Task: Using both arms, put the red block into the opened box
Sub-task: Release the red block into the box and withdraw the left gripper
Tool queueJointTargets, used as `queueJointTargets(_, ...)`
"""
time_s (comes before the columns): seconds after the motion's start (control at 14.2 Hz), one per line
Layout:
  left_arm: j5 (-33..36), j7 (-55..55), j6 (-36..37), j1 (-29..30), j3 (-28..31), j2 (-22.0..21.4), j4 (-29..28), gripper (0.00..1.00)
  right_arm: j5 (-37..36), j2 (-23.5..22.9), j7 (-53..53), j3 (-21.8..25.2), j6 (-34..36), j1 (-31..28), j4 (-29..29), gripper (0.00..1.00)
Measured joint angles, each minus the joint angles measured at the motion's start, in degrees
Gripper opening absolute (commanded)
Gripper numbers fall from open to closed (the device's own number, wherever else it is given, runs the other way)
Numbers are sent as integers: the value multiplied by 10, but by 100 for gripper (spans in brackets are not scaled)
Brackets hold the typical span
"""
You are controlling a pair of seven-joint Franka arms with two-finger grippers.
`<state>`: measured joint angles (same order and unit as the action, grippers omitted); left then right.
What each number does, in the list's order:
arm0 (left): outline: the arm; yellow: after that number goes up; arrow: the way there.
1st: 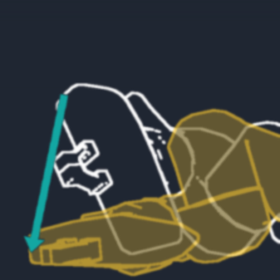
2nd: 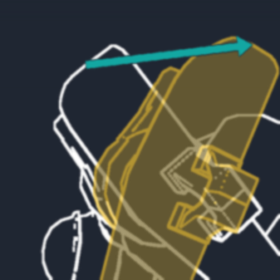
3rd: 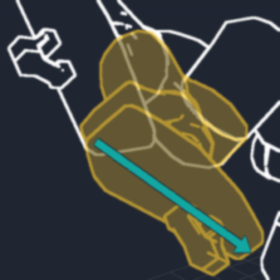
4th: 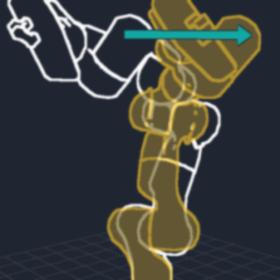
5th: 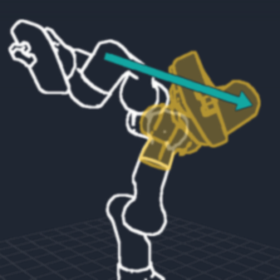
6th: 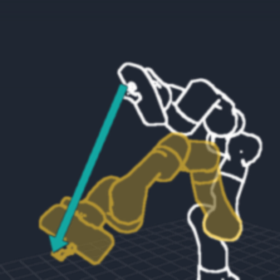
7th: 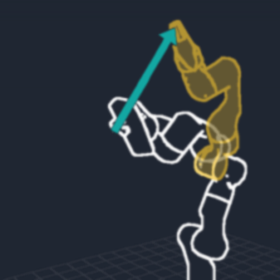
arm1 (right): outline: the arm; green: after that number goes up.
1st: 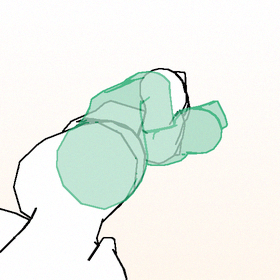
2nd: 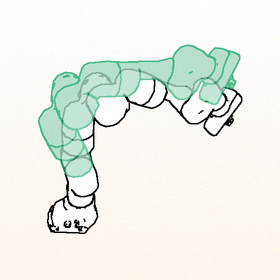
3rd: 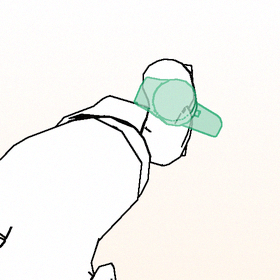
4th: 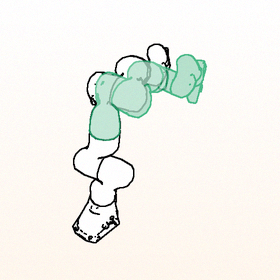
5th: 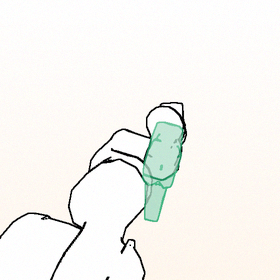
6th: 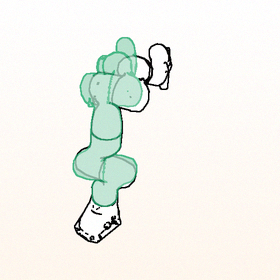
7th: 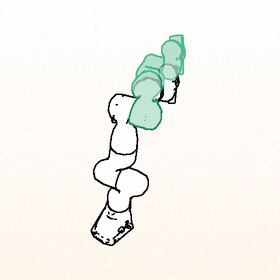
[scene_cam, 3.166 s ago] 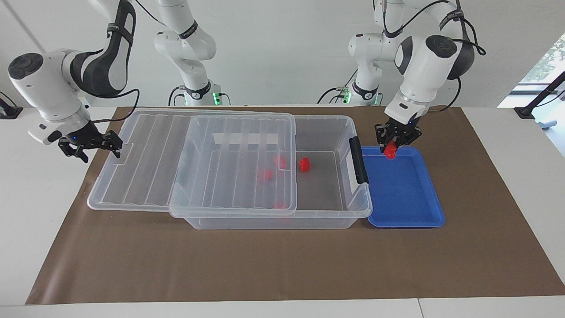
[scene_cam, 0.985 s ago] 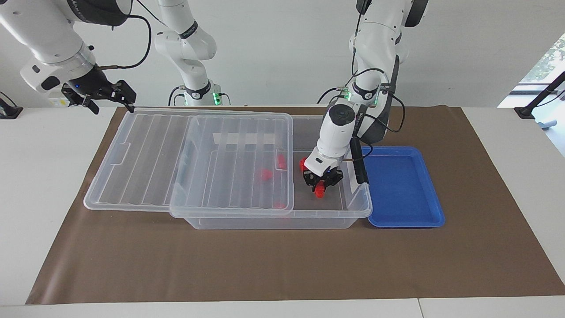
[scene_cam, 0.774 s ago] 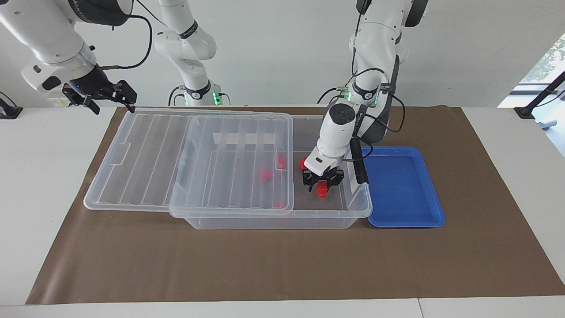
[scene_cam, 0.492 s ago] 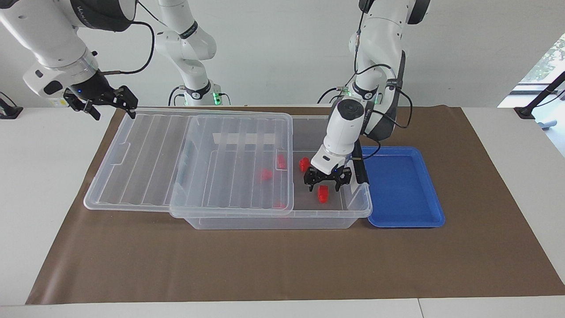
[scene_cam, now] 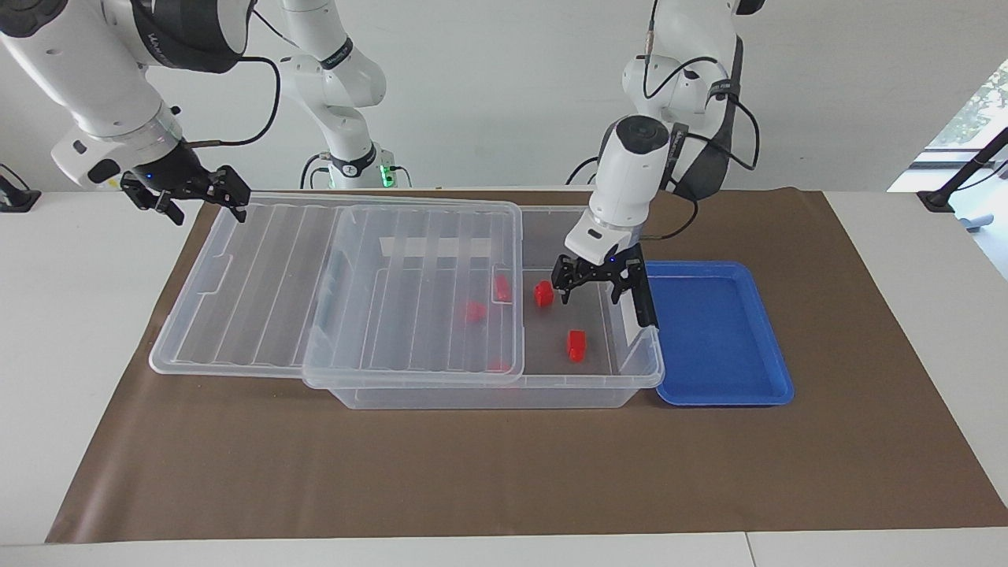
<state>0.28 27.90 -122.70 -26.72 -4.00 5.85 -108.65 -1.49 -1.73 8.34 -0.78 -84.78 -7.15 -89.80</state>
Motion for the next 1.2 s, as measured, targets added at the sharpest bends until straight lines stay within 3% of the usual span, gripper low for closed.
queueJointTargets(0.35,1,-10,108,29,4,-71,-1,100,0,3,0,0,0,0,-3,100)
queueJointTargets(0.98,1,-184,118,165,10,-75,15,100,-3,5,0,0,-1,0,-3,100)
queueJointTargets(1.06,1,-201,128,174,10,-75,23,100,-4,5,2,1,-2,0,-3,49)
queueJointTargets(1.13,1,-216,139,184,10,-75,32,100,-6,5,8,4,-4,0,-3,10)
queueJointTargets(1.2,1,-229,152,194,11,-75,42,100,-8,5,21,12,-9,0,-3,0)
